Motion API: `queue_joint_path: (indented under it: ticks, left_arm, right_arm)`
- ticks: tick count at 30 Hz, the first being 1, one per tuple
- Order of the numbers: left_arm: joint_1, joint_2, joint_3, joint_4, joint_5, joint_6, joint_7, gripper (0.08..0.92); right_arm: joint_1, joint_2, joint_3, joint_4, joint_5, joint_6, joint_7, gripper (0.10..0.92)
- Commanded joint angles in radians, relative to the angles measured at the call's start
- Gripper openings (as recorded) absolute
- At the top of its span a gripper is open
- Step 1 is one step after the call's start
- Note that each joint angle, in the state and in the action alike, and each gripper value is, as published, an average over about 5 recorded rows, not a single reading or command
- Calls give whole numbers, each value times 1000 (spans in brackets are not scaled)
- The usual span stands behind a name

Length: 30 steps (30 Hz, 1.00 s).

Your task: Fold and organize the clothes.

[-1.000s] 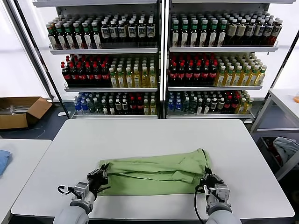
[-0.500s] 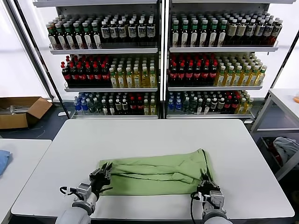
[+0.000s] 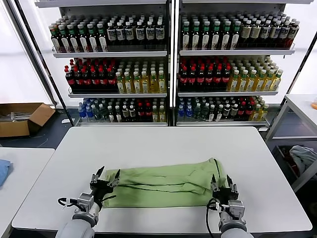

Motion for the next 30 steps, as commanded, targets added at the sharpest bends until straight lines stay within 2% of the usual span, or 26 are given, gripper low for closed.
queue_joint_path:
  ticks: [1, 3, 6, 22, 25, 30]
  left_arm:
    - [30, -51, -10, -23, -33, 69, -67, 747]
    - [32, -57, -14, -22, -64, 76, -73, 793]
    - [28, -60, -25, -12, -112, 83, -78, 819]
    - [15, -75, -42, 63, -168, 85, -71, 823]
    - [20, -76, -42, 66, -166, 85, -67, 807]
    - [30, -76, -41, 68, -164, 85, -49, 686]
  right_arm:
    - [21, -6, 7, 107, 13, 12, 6, 724]
    - [26, -7, 4, 109, 13, 7, 8, 775]
    - [22, -8, -2, 110, 12, 5, 9, 815]
    - [-16, -18, 8, 118, 15, 18, 11, 823]
    - [-15, -19, 10, 120, 17, 18, 11, 823]
    - [-8, -21, 11, 124, 19, 15, 12, 823]
